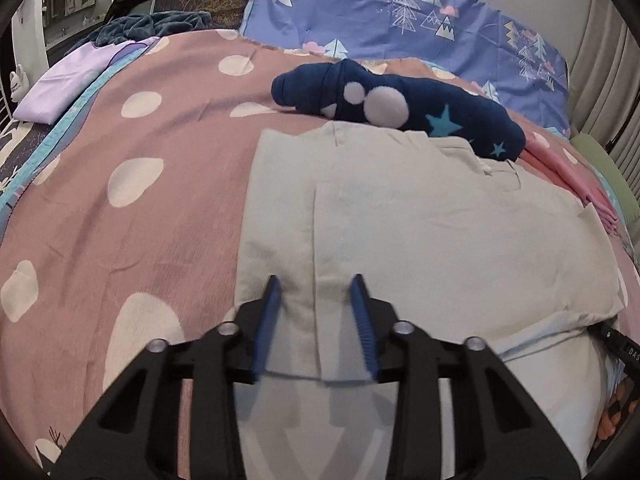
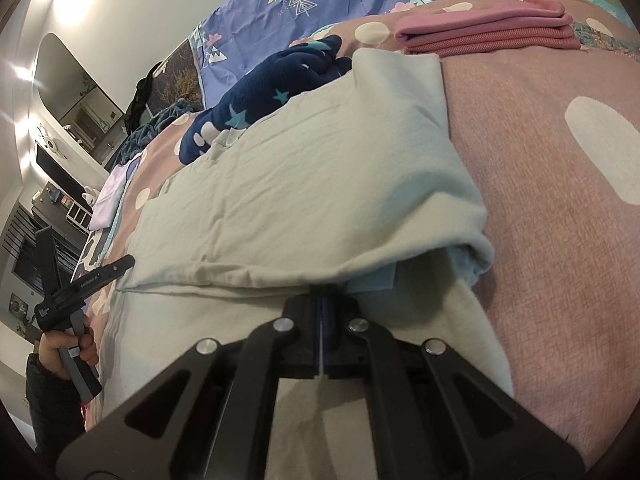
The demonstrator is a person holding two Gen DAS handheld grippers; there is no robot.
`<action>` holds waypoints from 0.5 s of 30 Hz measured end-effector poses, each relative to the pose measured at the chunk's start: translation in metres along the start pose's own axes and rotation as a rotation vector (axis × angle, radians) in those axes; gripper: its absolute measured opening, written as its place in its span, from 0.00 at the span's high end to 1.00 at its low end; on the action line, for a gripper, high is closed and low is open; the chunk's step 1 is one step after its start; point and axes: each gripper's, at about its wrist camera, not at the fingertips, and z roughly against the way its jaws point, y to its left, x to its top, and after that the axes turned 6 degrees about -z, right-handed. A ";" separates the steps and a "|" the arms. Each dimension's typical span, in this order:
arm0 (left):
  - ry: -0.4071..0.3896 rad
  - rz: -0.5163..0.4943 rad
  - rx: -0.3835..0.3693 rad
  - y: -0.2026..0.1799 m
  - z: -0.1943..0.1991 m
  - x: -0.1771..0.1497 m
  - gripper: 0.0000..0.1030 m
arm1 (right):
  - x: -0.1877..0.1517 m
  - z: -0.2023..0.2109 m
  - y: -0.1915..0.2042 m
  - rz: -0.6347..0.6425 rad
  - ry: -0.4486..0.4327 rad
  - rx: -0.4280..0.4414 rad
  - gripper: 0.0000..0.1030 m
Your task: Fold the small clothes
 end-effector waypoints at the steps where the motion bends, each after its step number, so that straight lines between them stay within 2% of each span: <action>1: -0.001 -0.002 0.004 0.000 0.001 0.001 0.68 | 0.000 0.000 0.000 -0.001 0.000 0.001 1.00; 7: -0.014 -0.002 -0.001 -0.006 0.005 0.005 0.68 | 0.000 0.000 0.000 -0.001 0.000 0.001 1.00; 12: 0.015 -0.031 -0.023 -0.014 -0.008 0.006 0.69 | 0.000 0.000 0.000 -0.002 0.001 0.002 1.00; 13: 0.007 -0.042 -0.020 -0.016 -0.009 0.006 0.75 | 0.000 0.000 0.000 -0.002 0.001 0.002 1.00; 14: 0.003 -0.051 -0.023 -0.018 -0.008 0.008 0.98 | 0.000 0.000 0.000 -0.002 0.001 0.002 1.00; 15: -0.002 -0.055 -0.037 -0.019 -0.006 0.010 0.97 | 0.000 0.000 0.000 -0.002 0.001 0.002 1.00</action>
